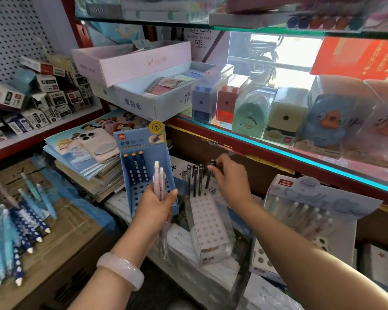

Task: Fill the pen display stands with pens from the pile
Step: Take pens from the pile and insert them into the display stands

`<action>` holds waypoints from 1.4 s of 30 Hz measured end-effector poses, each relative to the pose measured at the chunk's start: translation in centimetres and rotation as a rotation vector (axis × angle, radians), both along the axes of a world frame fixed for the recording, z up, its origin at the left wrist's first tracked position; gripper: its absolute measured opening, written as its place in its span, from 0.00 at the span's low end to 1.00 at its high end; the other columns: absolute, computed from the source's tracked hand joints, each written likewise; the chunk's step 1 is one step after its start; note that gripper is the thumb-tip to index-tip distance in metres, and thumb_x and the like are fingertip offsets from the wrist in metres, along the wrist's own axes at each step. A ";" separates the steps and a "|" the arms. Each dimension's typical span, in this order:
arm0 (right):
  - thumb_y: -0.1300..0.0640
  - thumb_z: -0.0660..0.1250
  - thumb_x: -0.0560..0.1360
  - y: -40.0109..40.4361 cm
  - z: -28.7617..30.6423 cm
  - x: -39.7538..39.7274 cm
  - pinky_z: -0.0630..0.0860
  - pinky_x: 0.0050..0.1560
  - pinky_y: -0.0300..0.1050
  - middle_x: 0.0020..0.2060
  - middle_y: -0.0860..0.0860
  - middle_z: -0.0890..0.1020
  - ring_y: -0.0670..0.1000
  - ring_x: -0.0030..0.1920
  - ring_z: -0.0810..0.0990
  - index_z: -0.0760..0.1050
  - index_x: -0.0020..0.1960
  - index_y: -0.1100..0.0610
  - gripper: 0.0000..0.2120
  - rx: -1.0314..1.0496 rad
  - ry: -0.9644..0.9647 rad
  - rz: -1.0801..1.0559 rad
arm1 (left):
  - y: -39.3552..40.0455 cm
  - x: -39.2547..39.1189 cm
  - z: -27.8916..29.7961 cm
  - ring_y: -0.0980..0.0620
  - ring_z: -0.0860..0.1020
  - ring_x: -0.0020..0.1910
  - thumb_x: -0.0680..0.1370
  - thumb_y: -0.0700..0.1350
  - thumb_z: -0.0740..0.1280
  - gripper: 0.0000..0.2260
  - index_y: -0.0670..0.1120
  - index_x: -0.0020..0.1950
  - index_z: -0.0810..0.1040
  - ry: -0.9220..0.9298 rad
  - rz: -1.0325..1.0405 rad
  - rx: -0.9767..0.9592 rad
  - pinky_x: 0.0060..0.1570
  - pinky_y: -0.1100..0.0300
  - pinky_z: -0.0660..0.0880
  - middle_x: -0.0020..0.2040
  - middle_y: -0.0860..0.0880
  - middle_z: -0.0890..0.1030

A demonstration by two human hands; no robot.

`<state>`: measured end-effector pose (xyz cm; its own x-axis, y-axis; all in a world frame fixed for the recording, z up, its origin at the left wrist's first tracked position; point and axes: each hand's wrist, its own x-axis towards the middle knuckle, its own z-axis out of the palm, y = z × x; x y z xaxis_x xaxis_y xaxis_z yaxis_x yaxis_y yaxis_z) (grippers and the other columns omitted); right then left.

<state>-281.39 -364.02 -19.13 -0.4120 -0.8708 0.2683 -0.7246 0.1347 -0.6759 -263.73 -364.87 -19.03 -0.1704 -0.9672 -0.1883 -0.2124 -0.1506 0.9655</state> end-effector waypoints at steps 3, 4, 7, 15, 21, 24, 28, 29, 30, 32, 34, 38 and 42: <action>0.53 0.65 0.77 0.0 -0.4 0.0 0.67 0.40 0.36 0.41 0.44 0.71 0.44 0.43 0.71 0.70 0.46 0.52 0.05 -0.018 0.074 -0.024 | 0.0 0.1 0.0 0.52 0.72 0.33 0.78 0.43 0.65 0.13 0.40 0.59 0.69 0.071 -0.023 0.051 0.33 0.58 0.71 0.35 0.48 0.71; 0.53 0.66 0.76 -0.1 -0.5 0.0 0.65 0.42 0.36 0.43 0.44 0.70 0.43 0.45 0.69 0.72 0.46 0.53 0.05 -0.039 0.109 -0.031 | 0.1 0.0 0.1 0.53 0.71 0.31 0.78 0.42 0.65 0.09 0.42 0.56 0.70 0.106 -0.030 0.069 0.31 0.59 0.70 0.34 0.48 0.71; 0.52 0.67 0.75 -0.3 -1.2 0.1 0.64 0.45 0.37 0.48 0.45 0.66 0.43 0.50 0.63 0.76 0.49 0.56 0.07 -0.017 0.200 -0.028 | 0.4 -0.1 0.7 0.54 0.72 0.25 0.77 0.43 0.65 0.04 0.45 0.47 0.70 0.183 -0.056 0.107 0.25 0.62 0.71 0.29 0.48 0.73; 0.51 0.67 0.75 0.0 -1.5 0.2 0.68 0.55 0.38 0.58 0.49 0.69 0.44 0.55 0.64 0.77 0.53 0.57 0.11 0.113 0.219 -0.038 | 1.1 -0.2 1.1 0.57 0.67 0.21 0.77 0.48 0.64 0.09 0.46 0.41 0.68 0.222 -0.130 0.074 0.21 0.65 0.65 0.25 0.52 0.69; 0.49 0.65 0.76 3.2 2.3 1.9 0.74 0.54 0.41 0.50 0.48 0.77 0.46 0.53 0.75 0.79 0.54 0.53 0.11 0.017 -0.245 0.059 | 1.4 -0.8 1.9 0.56 0.69 0.23 0.81 0.47 0.57 0.10 0.44 0.42 0.69 0.266 -0.240 0.084 0.23 0.65 0.68 0.29 0.49 0.70; 0.49 0.63 0.77 5.5 4.9 2.4 0.72 0.42 0.34 0.41 0.44 0.80 0.41 0.42 0.76 0.80 0.52 0.52 0.10 0.131 -0.544 0.249 | 2.4 -2.2 2.8 0.56 0.69 0.24 0.81 0.44 0.58 0.09 0.44 0.41 0.71 0.240 -0.313 0.044 0.24 0.64 0.68 0.30 0.48 0.69; 0.51 0.64 0.77 7.7 7.0 0.6 0.76 0.50 0.41 0.46 0.48 0.81 0.45 0.49 0.79 0.79 0.49 0.50 0.06 0.172 -0.696 0.271 | 3.8 -4.4 4.4 0.54 0.70 0.29 0.81 0.45 0.58 0.06 0.47 0.48 0.75 0.181 -0.432 -0.003 0.30 0.61 0.69 0.30 0.50 0.71; 0.52 0.64 0.77 8.4 7.3 -0.1 0.77 0.52 0.43 0.47 0.49 0.81 0.47 0.50 0.79 0.79 0.49 0.51 0.06 0.179 -0.713 0.251 | 4.2 -5.1 4.7 0.54 0.70 0.30 0.81 0.46 0.59 0.07 0.47 0.50 0.75 0.164 -0.465 -0.014 0.33 0.60 0.69 0.31 0.50 0.72; 0.52 0.64 0.77 9.2 7.6 -0.8 0.78 0.51 0.42 0.47 0.50 0.81 0.48 0.50 0.80 0.78 0.50 0.52 0.06 0.173 -0.715 0.232 | 4.8 -5.7 5.2 0.53 0.71 0.31 0.81 0.47 0.58 0.07 0.48 0.50 0.75 0.157 -0.491 -0.026 0.34 0.59 0.70 0.31 0.50 0.73; 0.55 0.64 0.77 10.8 8.2 -2.3 0.78 0.47 0.40 0.46 0.51 0.82 0.48 0.48 0.81 0.77 0.52 0.56 0.07 0.091 -0.739 0.207 | 6.2 -7.2 6.0 0.54 0.73 0.32 0.81 0.49 0.58 0.10 0.48 0.47 0.76 0.168 -0.517 -0.042 0.36 0.60 0.73 0.32 0.50 0.75; 0.58 0.64 0.77 12.8 8.8 -4.0 0.79 0.43 0.38 0.42 0.53 0.82 0.47 0.42 0.82 0.76 0.52 0.60 0.07 -0.058 -0.810 0.189 | 7.6 -8.5 6.6 0.54 0.77 0.34 0.81 0.50 0.57 0.12 0.46 0.45 0.77 0.211 -0.521 -0.013 0.38 0.60 0.76 0.34 0.50 0.77; 0.59 0.65 0.77 17.0 9.1 -8.0 0.79 0.41 0.37 0.39 0.51 0.82 0.44 0.38 0.82 0.76 0.47 0.57 0.02 -0.249 -0.652 0.044 | 10.4 -10.9 5.8 0.51 0.81 0.37 0.81 0.51 0.56 0.13 0.45 0.50 0.76 0.184 -0.506 0.031 0.38 0.59 0.79 0.38 0.47 0.81; 0.61 0.65 0.77 20.1 7.2 -10.5 0.79 0.37 0.37 0.35 0.50 0.81 0.43 0.33 0.81 0.72 0.41 0.52 0.07 -0.274 -0.358 -0.106 | 12.5 -12.4 4.2 0.54 0.75 0.31 0.81 0.54 0.55 0.11 0.51 0.53 0.74 0.032 -0.488 -0.021 0.30 0.64 0.73 0.34 0.49 0.76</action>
<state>-291.93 -343.92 -11.94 -0.6033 -0.7360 0.3071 -0.4309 -0.0232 -0.9021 -276.08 -352.35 -14.85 -0.6099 -0.7767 -0.1572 -0.2236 -0.0216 0.9744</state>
